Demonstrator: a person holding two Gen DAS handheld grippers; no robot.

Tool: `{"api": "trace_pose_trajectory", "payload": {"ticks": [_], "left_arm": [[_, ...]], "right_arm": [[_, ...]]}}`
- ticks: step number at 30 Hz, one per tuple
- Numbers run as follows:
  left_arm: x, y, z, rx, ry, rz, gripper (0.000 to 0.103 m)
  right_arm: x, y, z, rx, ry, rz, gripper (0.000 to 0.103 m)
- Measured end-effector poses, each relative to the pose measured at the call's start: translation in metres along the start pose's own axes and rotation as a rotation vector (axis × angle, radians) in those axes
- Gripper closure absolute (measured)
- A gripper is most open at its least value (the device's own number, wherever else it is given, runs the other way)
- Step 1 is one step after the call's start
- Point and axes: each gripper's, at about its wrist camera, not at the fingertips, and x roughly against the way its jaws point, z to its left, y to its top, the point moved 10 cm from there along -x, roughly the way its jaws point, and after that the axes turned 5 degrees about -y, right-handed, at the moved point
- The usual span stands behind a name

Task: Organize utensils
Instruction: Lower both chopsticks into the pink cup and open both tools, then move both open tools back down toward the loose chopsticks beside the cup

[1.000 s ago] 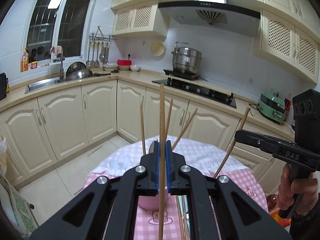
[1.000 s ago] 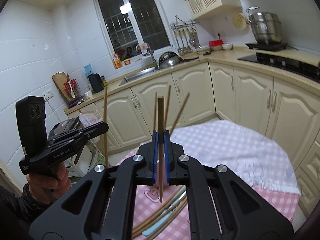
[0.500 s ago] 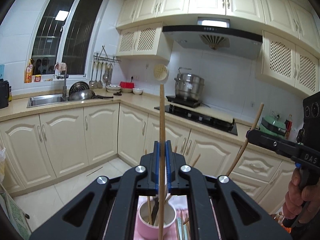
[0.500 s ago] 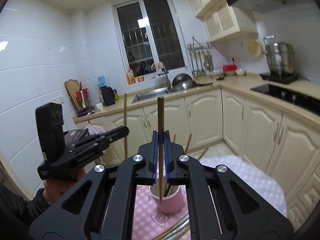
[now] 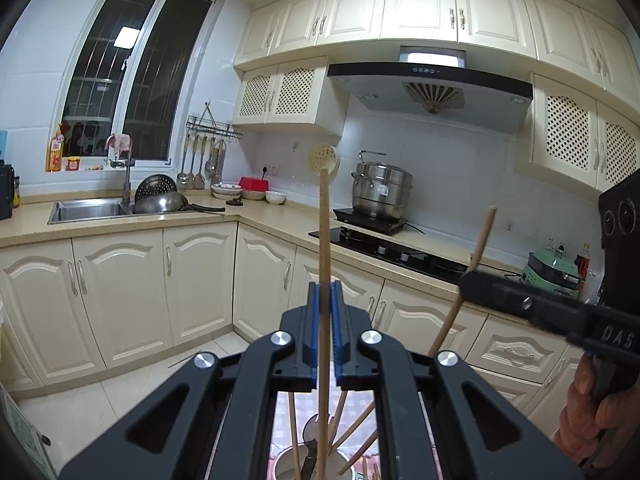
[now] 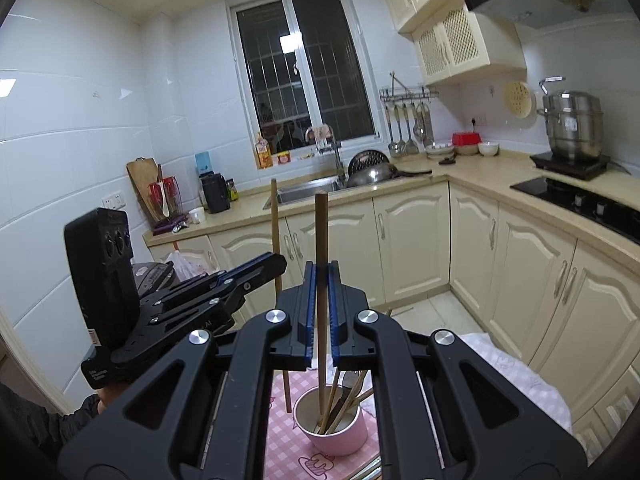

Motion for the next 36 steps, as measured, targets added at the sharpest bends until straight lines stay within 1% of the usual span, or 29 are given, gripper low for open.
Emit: {"api": "trace_pose_trajectory", "payload": {"ticks": [7, 11, 12, 13, 14, 15, 16, 17, 18, 19, 21, 24, 27, 36], "left_arm": [[-0.016, -0.020, 0.007, 0.010, 0.014, 0.028, 0.098], [-0.024, -0.035, 0.009, -0.004, 0.014, 0.060, 0.096], [-0.026, -0.041, 0.009, -0.009, 0.011, 0.081, 0.087], [-0.028, -0.045, 0.010, -0.009, 0.016, 0.095, 0.064], [-0.027, -0.047, 0.012, -0.006, 0.029, 0.096, 0.050], [-0.025, -0.048, 0.014, -0.005, 0.036, 0.087, 0.033], [-0.022, -0.048, 0.015, -0.005, 0.040, 0.077, 0.030], [-0.021, -0.048, 0.015, -0.007, 0.039, 0.078, 0.030], [-0.020, -0.049, 0.015, -0.011, 0.043, 0.085, 0.026], [-0.019, -0.049, 0.015, -0.015, 0.049, 0.087, 0.021], [-0.014, -0.048, 0.014, -0.024, 0.059, 0.085, 0.014], [-0.007, -0.046, 0.010, -0.038, 0.076, 0.080, 0.009], [0.001, -0.044, 0.008, -0.039, 0.086, 0.078, 0.008], [0.017, -0.046, 0.005, -0.048, 0.111, 0.095, 0.008]], "right_arm": [[-0.029, -0.027, -0.007, -0.024, -0.001, 0.081, 0.097], [-0.041, -0.040, -0.016, -0.052, -0.009, 0.129, 0.096], [-0.042, -0.043, -0.020, -0.062, -0.014, 0.138, 0.089], [-0.042, -0.044, -0.024, -0.080, -0.021, 0.142, 0.079], [-0.039, -0.044, -0.029, -0.098, -0.033, 0.131, 0.040], [-0.034, -0.042, -0.032, -0.109, -0.038, 0.108, 0.020], [-0.031, -0.040, -0.035, -0.112, -0.040, 0.098, 0.020], [-0.027, -0.039, -0.038, -0.116, -0.048, 0.092, 0.020], [-0.024, -0.037, -0.043, -0.123, -0.062, 0.082, 0.020], [-0.021, -0.036, -0.047, -0.131, -0.073, 0.074, 0.019], [-0.014, -0.034, -0.055, -0.150, -0.092, 0.059, 0.010], [-0.008, -0.033, -0.065, -0.179, -0.125, 0.049, 0.007], [-0.003, -0.034, -0.077, -0.210, -0.137, 0.048, 0.007], [0.010, -0.047, -0.089, -0.241, -0.179, 0.069, 0.006]]}}
